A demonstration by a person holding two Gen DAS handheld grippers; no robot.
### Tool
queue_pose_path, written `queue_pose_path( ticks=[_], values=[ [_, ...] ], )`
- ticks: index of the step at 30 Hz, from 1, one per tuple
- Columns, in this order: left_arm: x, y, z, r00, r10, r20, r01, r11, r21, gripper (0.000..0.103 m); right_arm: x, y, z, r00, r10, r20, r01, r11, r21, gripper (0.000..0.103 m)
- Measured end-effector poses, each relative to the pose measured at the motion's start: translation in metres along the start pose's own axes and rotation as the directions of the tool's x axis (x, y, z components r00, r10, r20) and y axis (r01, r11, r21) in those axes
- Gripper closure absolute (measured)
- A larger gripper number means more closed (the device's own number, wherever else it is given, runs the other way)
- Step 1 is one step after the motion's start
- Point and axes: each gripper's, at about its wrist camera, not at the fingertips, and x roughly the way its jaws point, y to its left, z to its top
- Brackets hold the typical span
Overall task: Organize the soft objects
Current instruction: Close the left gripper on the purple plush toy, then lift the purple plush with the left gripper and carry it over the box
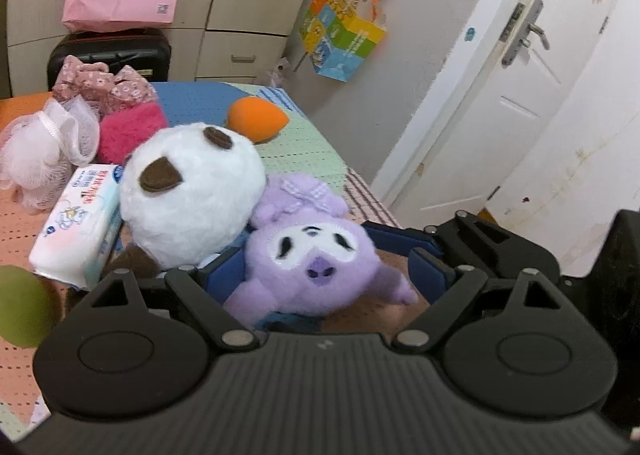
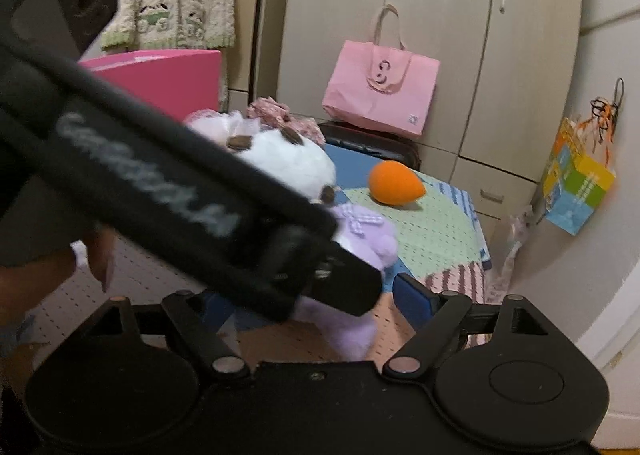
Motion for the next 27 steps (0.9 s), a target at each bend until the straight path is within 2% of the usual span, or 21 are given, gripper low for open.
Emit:
queue_pose_path(
  ticks=[2,3,4,6,8,13,22,27],
  values=[
    [0.003,0.002,0.0,1.0,0.005,-0.017,-0.005,1.0,-0.015,0.017,0.003,0.0,0.001,1.0,0.0,0.001,0.0,1.0,0.013,0.02],
    [0.005,0.004,-0.001,1.0,-0.005,-0.025,0.004,1.0,-0.022,0.018,0.004,0.0,0.0,1.0,-0.005,0.0,0.005,1.0,0.017,0.024],
    [0.007,0.005,-0.003,1.0,-0.006,-0.029,0.005,0.999,-0.033,0.023,0.005,-0.001,0.0,1.0,-0.014,-0.002,0.014,1.0,0.022,0.03],
    [0.007,0.003,-0.006,0.999,0.031,-0.006,-0.032,0.999,-0.025,0.035,0.007,-0.003,-0.002,1.0,-0.003,-0.006,0.003,0.999,0.044,0.031],
    [0.007,-0.001,-0.008,0.999,0.038,0.002,-0.038,0.999,-0.003,0.038,0.008,-0.006,-0.002,1.0,0.003,-0.001,-0.003,0.997,0.078,0.032],
    [0.006,-0.015,-0.014,0.996,0.083,0.022,-0.084,0.995,0.055,0.04,0.005,-0.003,-0.007,1.0,-0.01,0.008,0.009,0.994,0.109,0.033],
    [-0.012,-0.021,-0.022,0.997,0.078,-0.004,-0.078,0.996,0.048,0.04,-0.009,0.004,-0.006,1.0,0.005,-0.006,-0.004,0.989,0.148,0.033],
    [-0.03,-0.026,-0.029,0.994,0.096,-0.047,-0.094,0.995,0.032,0.04,-0.025,0.018,-0.007,0.999,0.025,-0.034,-0.019,0.987,0.161,0.033]
  ],
)
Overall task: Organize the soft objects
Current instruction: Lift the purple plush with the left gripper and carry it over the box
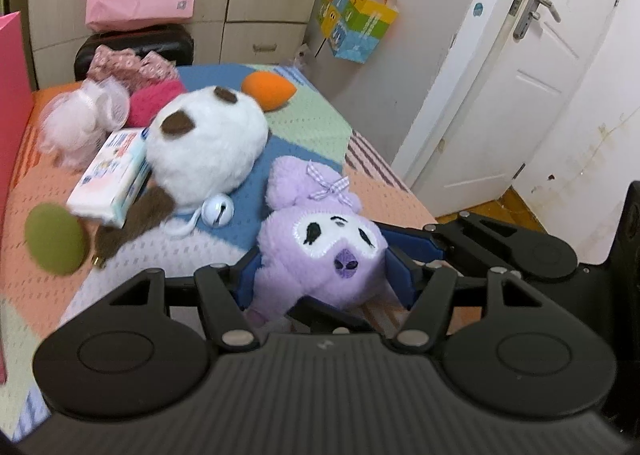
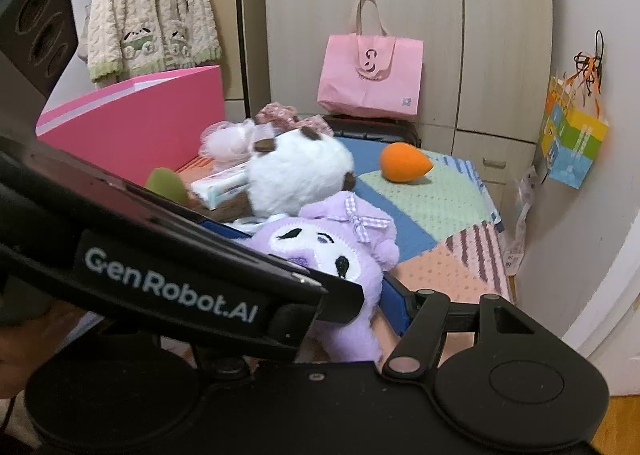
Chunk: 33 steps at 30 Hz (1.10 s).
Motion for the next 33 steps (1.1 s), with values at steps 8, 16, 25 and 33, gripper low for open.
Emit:
queue_pose_path(
  ticks=[8,16,25,33],
  values=[
    [-0.04,0.004,-0.021,1.0,0.007,-0.015,-0.007,1.0,-0.031,0.04,-0.027,0.032,-0.001,0.999,0.039,-0.038,-0.038,0.999,0.009,0.033],
    [-0.091,0.016,-0.042,0.999,0.034,-0.002,-0.034,0.996,-0.08,0.04,-0.054,0.076,0.005,0.995,0.089,-0.043,-0.091,0.995,-0.048,0.033],
    [-0.159,0.045,-0.068,0.999,0.05,-0.018,-0.052,0.986,-0.162,0.04,-0.072,0.13,0.017,0.969,0.232,-0.08,-0.238,0.969,-0.073,0.033],
    [-0.211,0.072,-0.075,0.997,0.061,-0.044,-0.068,0.978,-0.198,0.04,-0.083,0.179,0.037,0.945,0.31,-0.103,-0.324,0.93,-0.173,0.033]
  ],
)
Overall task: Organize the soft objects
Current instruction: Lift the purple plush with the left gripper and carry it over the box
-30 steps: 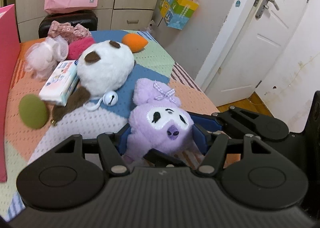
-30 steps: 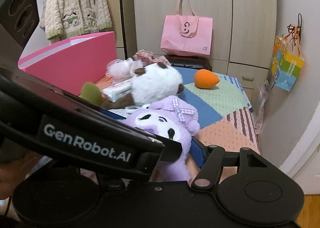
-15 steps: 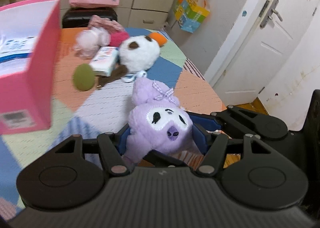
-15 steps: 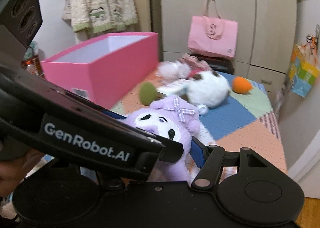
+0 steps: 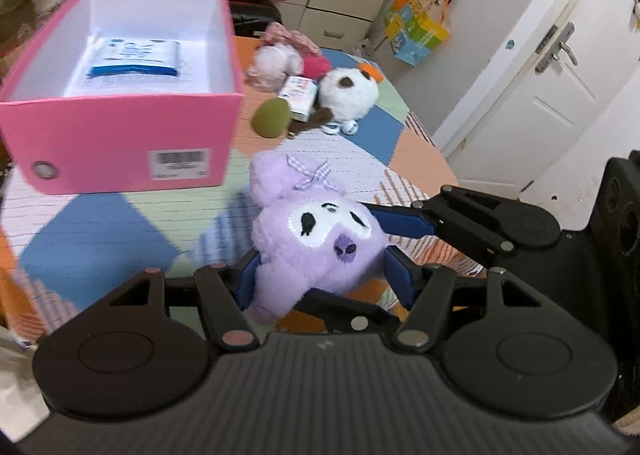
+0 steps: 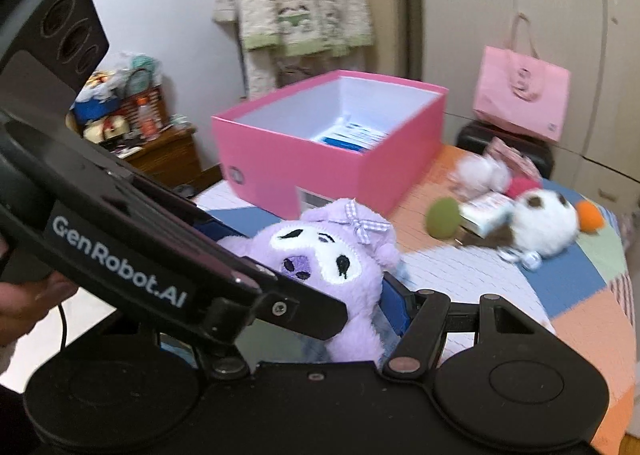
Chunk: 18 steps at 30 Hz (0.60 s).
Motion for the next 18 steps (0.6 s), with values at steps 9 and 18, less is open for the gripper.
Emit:
queue_pose_path(
  ticks=[9,18],
  values=[
    [-0.04,0.029,0.016,0.998,0.038,0.05,-0.037,0.999,-0.009,0.041,0.016,0.02,0.04,0.997,0.063,0.047,-0.061,0.997,-0.037,0.033],
    [-0.044,0.065,0.067,0.989,0.031,0.144,-0.028,0.999,-0.024,0.043,0.05,0.001,0.09,0.989,0.061,0.132,-0.052,0.996,-0.07,0.033]
  ],
)
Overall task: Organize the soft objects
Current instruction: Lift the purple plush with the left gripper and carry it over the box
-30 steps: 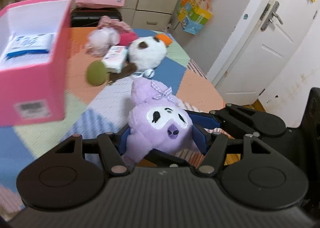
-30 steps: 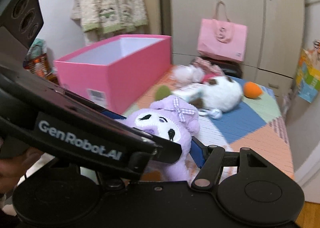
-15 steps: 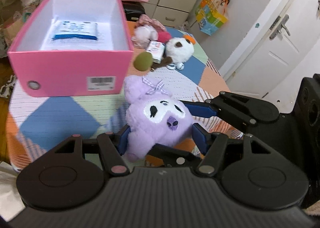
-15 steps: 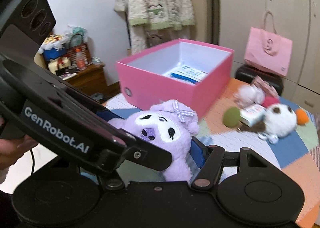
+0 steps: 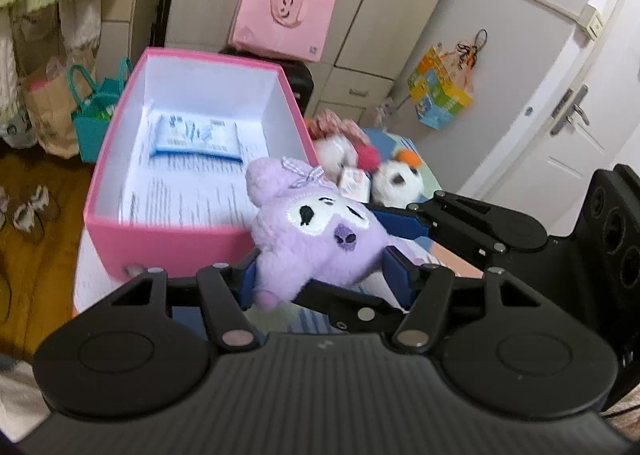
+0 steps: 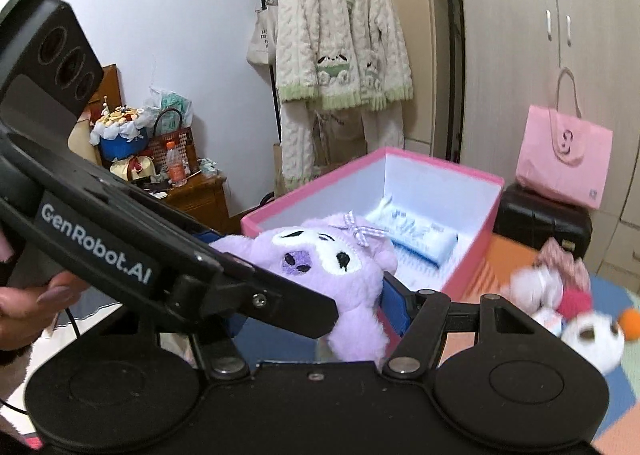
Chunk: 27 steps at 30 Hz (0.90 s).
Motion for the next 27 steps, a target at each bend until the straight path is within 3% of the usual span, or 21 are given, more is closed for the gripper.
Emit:
queue_pose_path(
  ticks=[9,13,20,27],
  values=[
    [0.035,0.035,0.057,0.999,-0.037,0.033,0.038,0.999,-0.024,0.045,0.049,-0.036,0.041,0.999,-0.041,0.002,0.041,0.998,-0.037,0.033],
    [0.055,0.055,0.077,0.997,-0.071,0.031,0.073,0.995,-0.071,0.046,0.073,-0.042,0.054,0.996,-0.092,-0.001,0.091,0.989,-0.114,0.033],
    [0.095,0.089,0.097,0.992,-0.127,0.015,0.128,0.979,-0.162,0.048,0.106,-0.055,0.066,0.994,-0.108,-0.032,0.103,0.984,-0.144,0.033],
    [0.132,0.109,0.115,0.995,-0.094,-0.04,0.083,0.973,-0.214,0.05,0.141,-0.082,0.072,0.992,-0.07,-0.108,0.056,0.99,-0.132,0.034]
  ],
)
